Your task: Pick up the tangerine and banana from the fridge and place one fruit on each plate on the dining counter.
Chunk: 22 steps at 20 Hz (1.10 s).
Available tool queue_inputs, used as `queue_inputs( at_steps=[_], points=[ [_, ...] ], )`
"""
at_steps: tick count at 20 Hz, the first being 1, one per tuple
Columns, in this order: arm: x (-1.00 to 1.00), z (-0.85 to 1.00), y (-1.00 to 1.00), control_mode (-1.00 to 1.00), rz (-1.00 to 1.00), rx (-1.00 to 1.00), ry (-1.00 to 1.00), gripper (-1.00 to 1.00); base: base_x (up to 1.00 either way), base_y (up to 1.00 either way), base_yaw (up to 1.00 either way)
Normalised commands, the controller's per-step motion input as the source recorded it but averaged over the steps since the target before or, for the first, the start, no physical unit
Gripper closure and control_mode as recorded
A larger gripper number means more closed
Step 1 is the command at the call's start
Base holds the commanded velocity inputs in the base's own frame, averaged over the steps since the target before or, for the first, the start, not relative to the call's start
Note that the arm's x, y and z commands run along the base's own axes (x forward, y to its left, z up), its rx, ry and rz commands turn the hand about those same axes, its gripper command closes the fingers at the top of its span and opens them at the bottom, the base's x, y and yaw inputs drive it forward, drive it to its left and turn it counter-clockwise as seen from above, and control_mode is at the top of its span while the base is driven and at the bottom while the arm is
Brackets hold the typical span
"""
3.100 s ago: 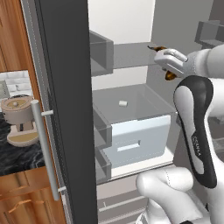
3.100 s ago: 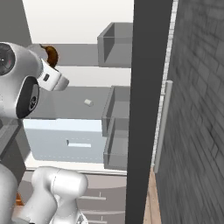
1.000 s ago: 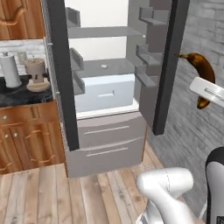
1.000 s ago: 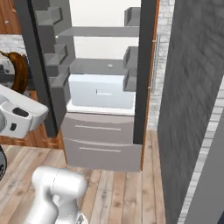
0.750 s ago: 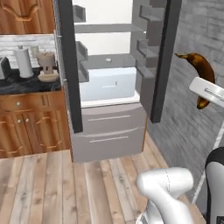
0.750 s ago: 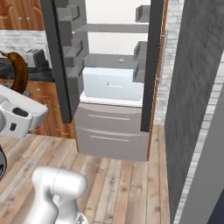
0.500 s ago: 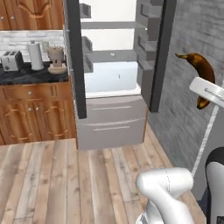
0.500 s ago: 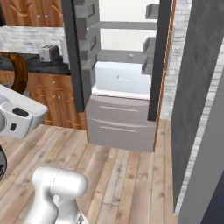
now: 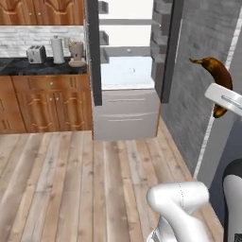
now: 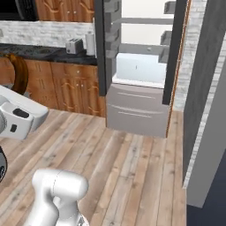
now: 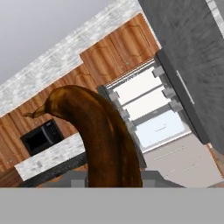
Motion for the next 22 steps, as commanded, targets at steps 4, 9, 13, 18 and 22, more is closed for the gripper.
queue_inputs(
  at_steps=[4,9,13,18,22],
  points=[
    [0.00,0.00,0.00,1.00,0.00,0.00,0.00,1.00,-1.00,0.12,0.17],
    [0.00,0.00,0.00,1.00,0.00,0.00,0.00,1.00,-1.00,0.24,0.16],
    [0.00,0.00,0.00,1.00,0.00,0.00,0.00,1.00,-1.00,0.31,0.13],
    [0.00,0.00,0.00,1.00,0.00,0.00,0.00,1.00,-1.00,0.43,0.10],
    [0.00,0.00,0.00,1.00,0.00,0.00,0.00,1.00,-1.00,0.39,0.15]
  ],
)
